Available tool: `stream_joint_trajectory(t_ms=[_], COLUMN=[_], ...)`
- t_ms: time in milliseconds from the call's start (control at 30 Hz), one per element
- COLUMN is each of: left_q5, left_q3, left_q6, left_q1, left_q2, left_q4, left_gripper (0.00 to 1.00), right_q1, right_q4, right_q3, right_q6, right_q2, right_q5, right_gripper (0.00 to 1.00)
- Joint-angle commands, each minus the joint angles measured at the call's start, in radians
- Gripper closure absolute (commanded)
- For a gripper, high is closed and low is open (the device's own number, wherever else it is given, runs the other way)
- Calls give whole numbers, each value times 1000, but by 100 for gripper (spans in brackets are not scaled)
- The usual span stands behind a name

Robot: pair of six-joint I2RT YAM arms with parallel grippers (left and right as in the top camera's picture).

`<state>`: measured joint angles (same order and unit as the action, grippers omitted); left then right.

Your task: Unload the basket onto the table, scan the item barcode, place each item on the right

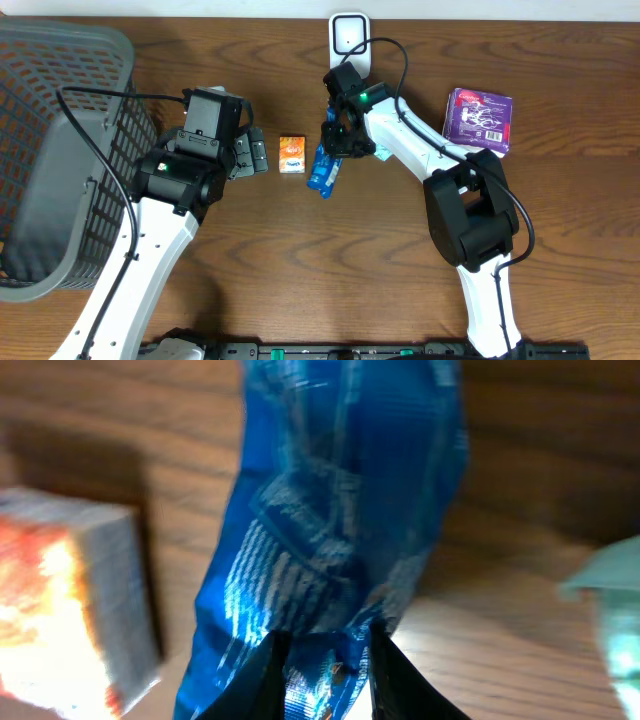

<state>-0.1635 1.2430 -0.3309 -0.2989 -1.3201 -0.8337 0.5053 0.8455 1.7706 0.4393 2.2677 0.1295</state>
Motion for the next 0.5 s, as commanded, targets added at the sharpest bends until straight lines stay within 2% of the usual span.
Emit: stream_joint_trajectory(t_ms=[0, 267, 467], left_q5=[-6, -6, -6], left_q3=[5, 5, 5], left_q6=[20, 20, 20], left_q1=[2, 2, 2], left_q2=[-2, -2, -2], left_q4=[-3, -3, -3], left_gripper=[2, 2, 2], right_q1=[-10, -48, -48], right_q4=[-9, -30, 76], right_q3=[-13, 23, 147], right_q6=[15, -37, -55], right_q2=[-2, -3, -3], right_q5=[-175, -190, -161], right_gripper=[78, 78, 70])
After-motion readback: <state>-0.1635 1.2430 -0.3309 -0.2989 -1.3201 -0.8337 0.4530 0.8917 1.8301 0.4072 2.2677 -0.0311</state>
